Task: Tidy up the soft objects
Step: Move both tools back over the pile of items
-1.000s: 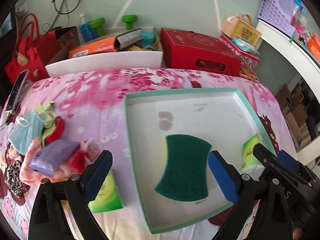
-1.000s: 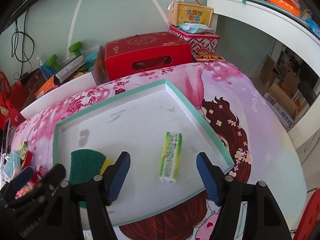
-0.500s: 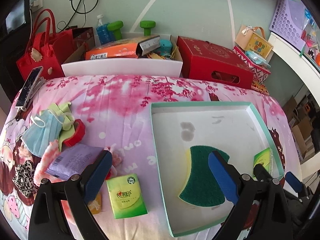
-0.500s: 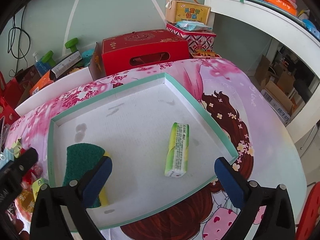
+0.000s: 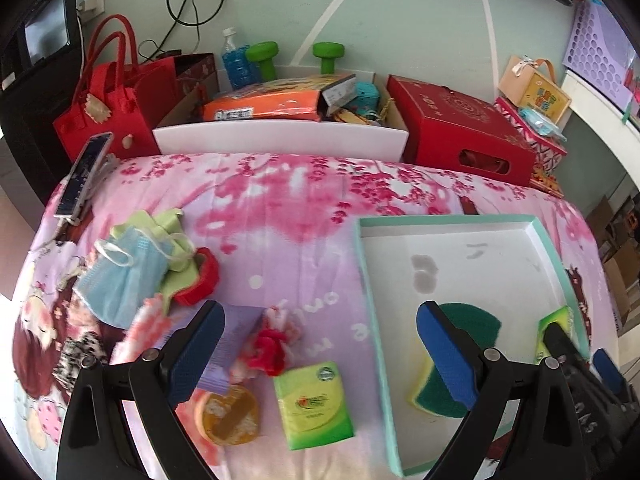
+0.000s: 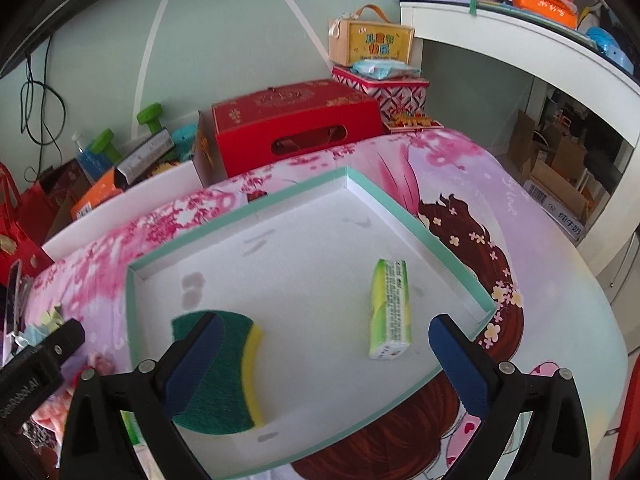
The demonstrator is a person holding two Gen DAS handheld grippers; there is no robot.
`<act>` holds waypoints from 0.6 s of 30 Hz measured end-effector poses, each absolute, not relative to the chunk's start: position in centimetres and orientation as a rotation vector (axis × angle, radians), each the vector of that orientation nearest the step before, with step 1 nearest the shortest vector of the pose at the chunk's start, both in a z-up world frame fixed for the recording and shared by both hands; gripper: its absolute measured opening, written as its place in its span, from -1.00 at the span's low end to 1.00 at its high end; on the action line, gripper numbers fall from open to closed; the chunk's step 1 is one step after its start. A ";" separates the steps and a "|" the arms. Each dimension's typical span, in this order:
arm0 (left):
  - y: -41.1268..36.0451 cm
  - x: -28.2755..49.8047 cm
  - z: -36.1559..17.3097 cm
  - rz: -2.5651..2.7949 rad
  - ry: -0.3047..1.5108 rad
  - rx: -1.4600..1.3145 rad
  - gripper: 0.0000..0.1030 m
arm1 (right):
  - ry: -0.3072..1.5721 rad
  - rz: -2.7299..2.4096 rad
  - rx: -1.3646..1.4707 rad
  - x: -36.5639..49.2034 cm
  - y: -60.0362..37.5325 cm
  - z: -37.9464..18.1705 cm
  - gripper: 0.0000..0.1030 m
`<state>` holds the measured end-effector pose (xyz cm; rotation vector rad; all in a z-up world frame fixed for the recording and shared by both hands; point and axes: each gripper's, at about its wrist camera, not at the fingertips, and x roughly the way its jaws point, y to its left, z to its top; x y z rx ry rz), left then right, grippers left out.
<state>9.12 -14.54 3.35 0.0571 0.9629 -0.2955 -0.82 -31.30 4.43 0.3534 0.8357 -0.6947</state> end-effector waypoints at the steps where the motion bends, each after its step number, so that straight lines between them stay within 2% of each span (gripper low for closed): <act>1: -14.3 9.2 3.5 -0.288 0.962 0.065 0.88 | 0.825 -0.690 0.355 -0.8 -31.1 4.7 1.00; 9: -10.9 10.1 4.6 -0.219 0.944 0.042 0.88 | 0.765 -0.663 0.343 -0.6 -29.6 6.1 1.00; 18: -6.0 10.9 3.5 -0.116 1.010 -0.022 0.88 | 0.796 -0.493 0.305 1.2 -25.8 5.9 1.00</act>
